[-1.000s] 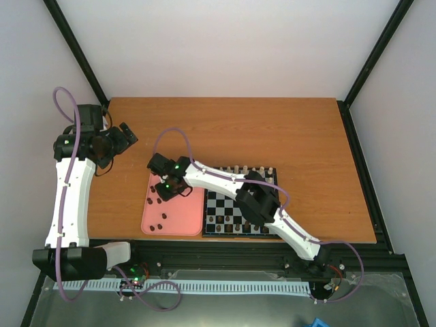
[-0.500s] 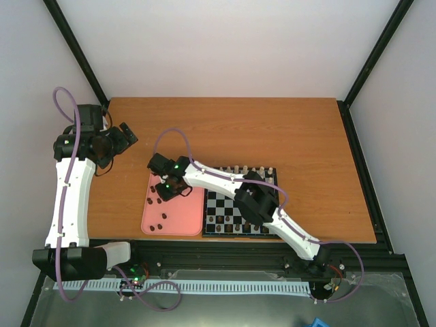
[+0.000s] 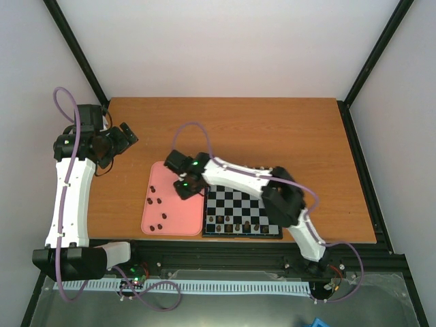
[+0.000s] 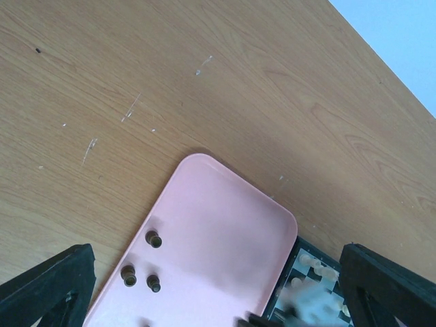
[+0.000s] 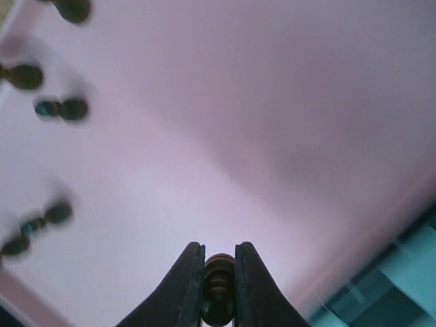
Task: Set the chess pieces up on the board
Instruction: Pick up the chess piece from the storage box, then place the chess piece on the chessboard.
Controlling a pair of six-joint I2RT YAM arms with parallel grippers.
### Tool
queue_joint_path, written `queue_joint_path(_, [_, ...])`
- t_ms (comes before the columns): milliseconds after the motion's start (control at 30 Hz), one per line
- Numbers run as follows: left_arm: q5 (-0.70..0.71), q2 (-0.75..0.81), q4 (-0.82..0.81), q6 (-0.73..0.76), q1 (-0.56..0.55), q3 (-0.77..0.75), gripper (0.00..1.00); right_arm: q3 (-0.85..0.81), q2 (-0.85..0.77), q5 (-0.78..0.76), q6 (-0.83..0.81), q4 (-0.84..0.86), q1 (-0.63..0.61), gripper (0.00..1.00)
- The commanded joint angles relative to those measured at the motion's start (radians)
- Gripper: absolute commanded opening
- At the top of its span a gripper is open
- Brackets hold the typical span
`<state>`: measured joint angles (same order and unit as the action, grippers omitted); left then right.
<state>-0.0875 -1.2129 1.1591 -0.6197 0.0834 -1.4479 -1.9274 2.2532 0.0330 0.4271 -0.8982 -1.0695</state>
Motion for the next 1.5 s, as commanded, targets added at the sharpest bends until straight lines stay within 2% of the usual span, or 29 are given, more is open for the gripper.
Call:
queue_joint_path(0, [-0.009,0.001,-0.006,0.021,0.006,-0.022,1.0,0.265,-0.31,-0.081,0.067,0.031,0.046,0.03])
queue_joint_path(200, [-0.01,-0.005,-0.006,0.021,0.005,-0.018,1.0,0.679,-0.592,-0.067,0.144,0.093,0.1,0.03])
queue_joint_path(433, [-0.001,-0.022,-0.008,0.021,0.005,-0.017,1.0,0.908,-0.711,-0.061,0.191,0.156,0.124,0.03])
queue_joint_path(933, [0.018,-0.026,-0.011,0.024,0.004,0.002,1.0,0.987,-0.728,0.026,0.203,0.238,0.136,0.03])
queue_joint_path(1467, [0.013,-0.013,-0.008,0.025,0.004,0.006,1.0,1.037,-0.734,0.016,0.244,0.246,0.108,0.03])
